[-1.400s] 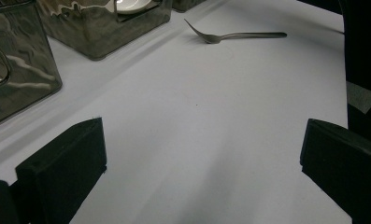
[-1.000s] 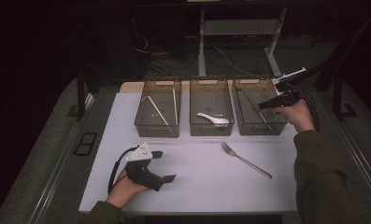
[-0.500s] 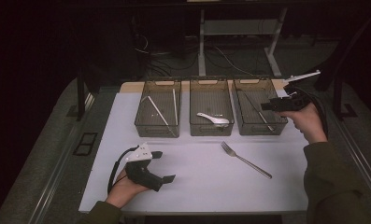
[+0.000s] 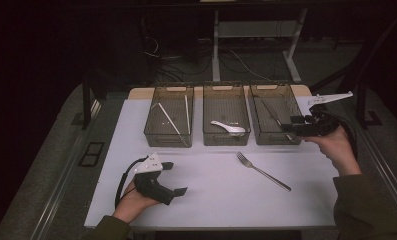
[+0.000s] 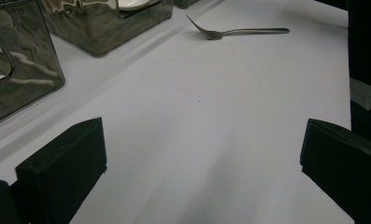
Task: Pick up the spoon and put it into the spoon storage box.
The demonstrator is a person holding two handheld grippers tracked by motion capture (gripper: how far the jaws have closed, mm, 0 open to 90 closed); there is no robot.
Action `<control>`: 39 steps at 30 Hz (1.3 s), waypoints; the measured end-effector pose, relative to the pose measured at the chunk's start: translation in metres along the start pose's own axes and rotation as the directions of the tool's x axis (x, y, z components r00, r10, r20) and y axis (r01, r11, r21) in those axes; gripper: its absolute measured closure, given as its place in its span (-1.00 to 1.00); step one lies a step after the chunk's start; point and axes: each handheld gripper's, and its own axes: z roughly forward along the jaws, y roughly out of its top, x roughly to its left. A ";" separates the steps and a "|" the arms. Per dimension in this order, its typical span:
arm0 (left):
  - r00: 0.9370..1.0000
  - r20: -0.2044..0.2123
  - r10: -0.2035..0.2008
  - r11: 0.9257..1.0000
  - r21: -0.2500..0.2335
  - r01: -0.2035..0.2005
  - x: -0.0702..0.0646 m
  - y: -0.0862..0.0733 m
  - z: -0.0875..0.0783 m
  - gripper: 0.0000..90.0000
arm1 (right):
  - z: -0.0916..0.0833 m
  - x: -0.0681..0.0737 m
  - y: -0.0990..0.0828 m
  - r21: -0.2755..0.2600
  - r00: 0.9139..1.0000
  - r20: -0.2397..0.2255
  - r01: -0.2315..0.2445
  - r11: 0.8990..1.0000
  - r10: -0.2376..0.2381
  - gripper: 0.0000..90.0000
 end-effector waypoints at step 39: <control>1.000 -0.010 0.018 1.000 0.015 -0.018 -0.004 -0.001 -0.003 -1.00 | 0.020 0.062 -0.040 0.206 0.984 -0.040 0.178 0.962 -0.174 -0.17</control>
